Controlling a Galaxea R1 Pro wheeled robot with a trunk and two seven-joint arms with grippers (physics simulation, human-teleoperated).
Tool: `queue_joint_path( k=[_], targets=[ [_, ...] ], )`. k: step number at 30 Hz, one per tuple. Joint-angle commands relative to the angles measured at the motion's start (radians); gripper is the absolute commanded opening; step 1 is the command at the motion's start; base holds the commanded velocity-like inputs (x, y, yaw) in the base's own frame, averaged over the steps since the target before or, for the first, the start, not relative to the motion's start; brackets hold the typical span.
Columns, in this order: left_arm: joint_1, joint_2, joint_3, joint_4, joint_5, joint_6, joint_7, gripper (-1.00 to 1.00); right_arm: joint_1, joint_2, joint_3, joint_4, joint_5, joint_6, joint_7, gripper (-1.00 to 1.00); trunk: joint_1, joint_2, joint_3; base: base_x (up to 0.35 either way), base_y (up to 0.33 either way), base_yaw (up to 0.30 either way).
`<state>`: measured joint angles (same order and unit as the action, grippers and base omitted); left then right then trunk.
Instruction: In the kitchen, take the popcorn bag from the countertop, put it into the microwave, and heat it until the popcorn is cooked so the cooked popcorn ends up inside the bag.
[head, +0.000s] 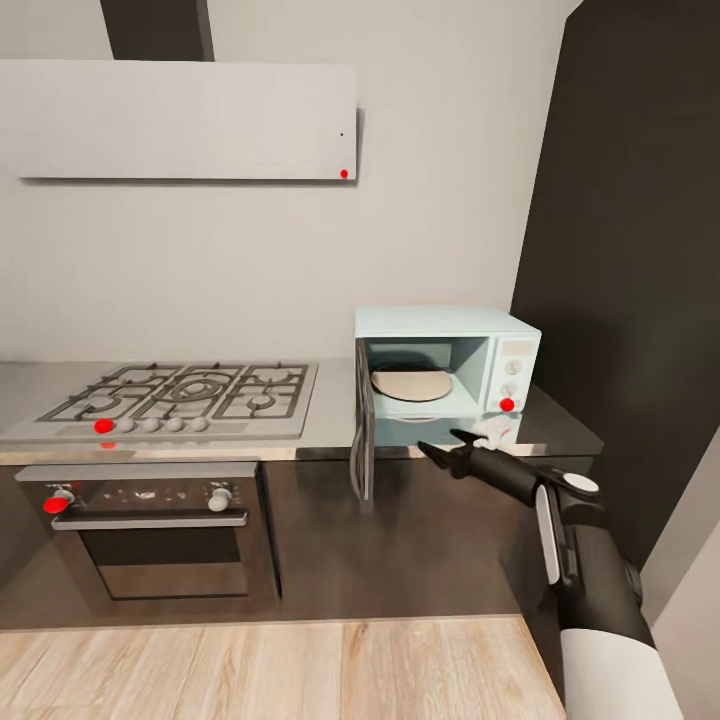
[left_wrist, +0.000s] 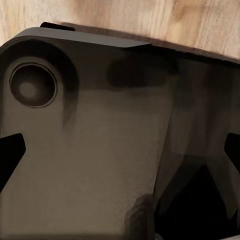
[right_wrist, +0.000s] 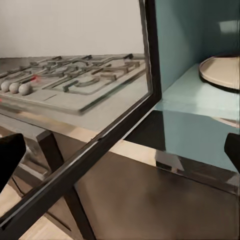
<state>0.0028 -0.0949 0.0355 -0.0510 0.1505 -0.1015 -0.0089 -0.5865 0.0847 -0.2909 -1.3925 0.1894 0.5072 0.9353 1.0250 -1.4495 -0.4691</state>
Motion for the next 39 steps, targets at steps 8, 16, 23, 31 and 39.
queue_joint_path(
  k=[8,16,23,31,39],
  targets=[
    [0.0,0.0,0.003,-0.001,0.006,-0.001,0.0,1.0,-0.001,0.002,-0.006,0.014,0.017,-0.005,-0.11,1.0,0.0,-0.001,-0.001,0.0,0.0,0.0],
    [0.0,0.0,0.004,-0.001,0.006,-0.001,0.0,1.0,-0.001,-0.132,-0.007,0.602,0.114,-0.081,-0.233,1.0,0.0,-0.001,-0.001,0.0,0.0,0.0],
    [0.0,-0.002,0.004,-0.001,0.006,-0.003,0.0,1.0,-0.001,-0.169,0.0,1.143,0.12,-0.362,-0.462,1.0,0.0,-0.001,-0.001,0.0,0.0,0.0],
    [0.0,-0.002,0.004,-0.001,0.006,-0.003,0.001,1.0,0.22,-0.211,0.013,1.421,0.185,-0.541,-0.631,1.0,0.0,-0.001,-0.001,0.0,0.0,0.0],
    [0.0,-0.002,0.004,0.0,0.006,-0.003,0.001,1.0,0.351,-0.198,0.006,1.426,0.181,-0.541,-0.87,1.0,0.0,-0.001,-0.001,0.0,0.0,0.0]
  ],
)
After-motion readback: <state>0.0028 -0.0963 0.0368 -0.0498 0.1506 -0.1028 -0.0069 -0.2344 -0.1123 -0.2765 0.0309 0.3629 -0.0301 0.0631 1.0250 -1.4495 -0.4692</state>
